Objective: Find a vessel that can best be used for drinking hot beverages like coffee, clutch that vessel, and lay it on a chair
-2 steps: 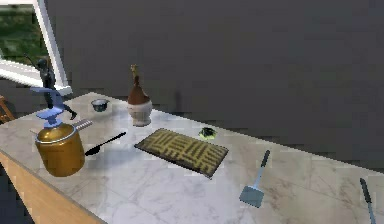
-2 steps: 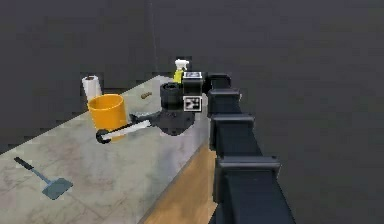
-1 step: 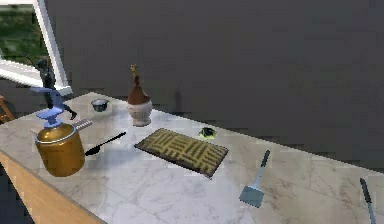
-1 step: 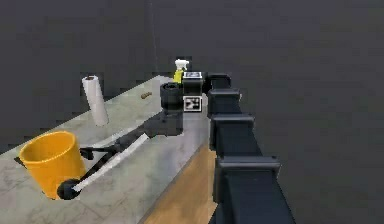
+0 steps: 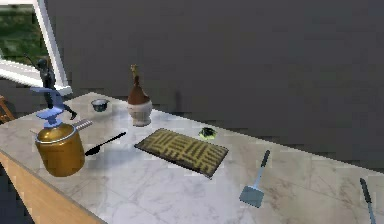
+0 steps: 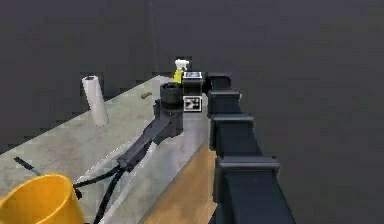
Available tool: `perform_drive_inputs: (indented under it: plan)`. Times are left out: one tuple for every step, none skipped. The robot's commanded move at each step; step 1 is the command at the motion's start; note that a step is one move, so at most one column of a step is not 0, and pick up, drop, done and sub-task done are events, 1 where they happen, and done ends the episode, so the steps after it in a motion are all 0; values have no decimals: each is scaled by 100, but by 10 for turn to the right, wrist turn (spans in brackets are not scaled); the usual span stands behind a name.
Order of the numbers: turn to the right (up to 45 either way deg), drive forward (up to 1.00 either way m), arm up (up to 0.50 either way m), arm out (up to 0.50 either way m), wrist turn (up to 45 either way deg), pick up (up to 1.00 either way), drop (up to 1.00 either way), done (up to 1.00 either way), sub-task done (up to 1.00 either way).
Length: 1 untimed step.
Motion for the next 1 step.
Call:
perform_drive_inputs:
  plan:
    - [0, 0, 0, -22, 0, 0, 0, 0, 0]
